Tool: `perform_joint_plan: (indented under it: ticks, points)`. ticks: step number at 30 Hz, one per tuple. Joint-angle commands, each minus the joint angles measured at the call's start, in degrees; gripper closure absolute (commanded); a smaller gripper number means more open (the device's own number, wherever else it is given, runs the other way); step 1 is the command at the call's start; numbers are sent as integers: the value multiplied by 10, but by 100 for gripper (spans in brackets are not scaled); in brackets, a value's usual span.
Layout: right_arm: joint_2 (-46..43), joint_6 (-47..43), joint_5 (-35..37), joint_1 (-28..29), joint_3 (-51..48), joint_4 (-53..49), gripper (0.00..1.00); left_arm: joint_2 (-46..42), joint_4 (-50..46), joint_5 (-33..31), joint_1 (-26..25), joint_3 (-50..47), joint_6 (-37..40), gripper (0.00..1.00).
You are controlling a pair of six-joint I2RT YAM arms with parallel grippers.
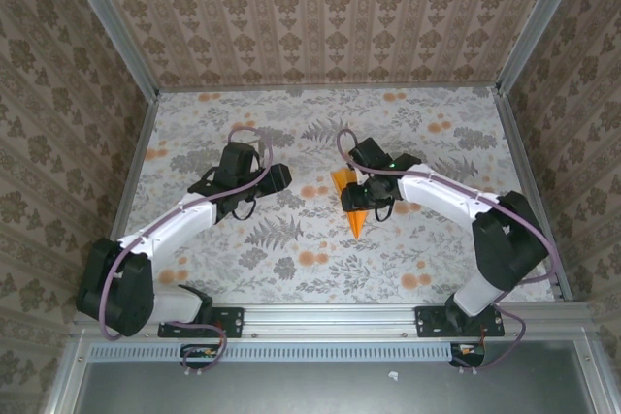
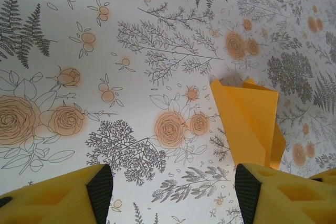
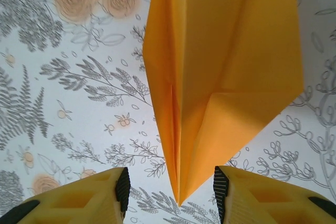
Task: Fold a paper plane with a square sheet of paper (fold left side to right side)
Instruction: Pick up the paper plane at the center of the table.
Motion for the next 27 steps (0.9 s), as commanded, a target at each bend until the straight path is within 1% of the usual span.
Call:
perform_joint_plan:
  ticks: [1,8,18,27]
  points:
    - [26,-13,-11,3,10,-18,53,-17,-8,-3,5,13,13,34]
    - [60,-9,-7,3,15,-12,58,-18,-10,-5,5,10,12,33]
    - [90,-4,-16,3,25,2,60,-18,-14,-6,5,10,13,33]
    - [116,-5,-11,4,43,4,65,-17,-16,-5,6,10,13,32]
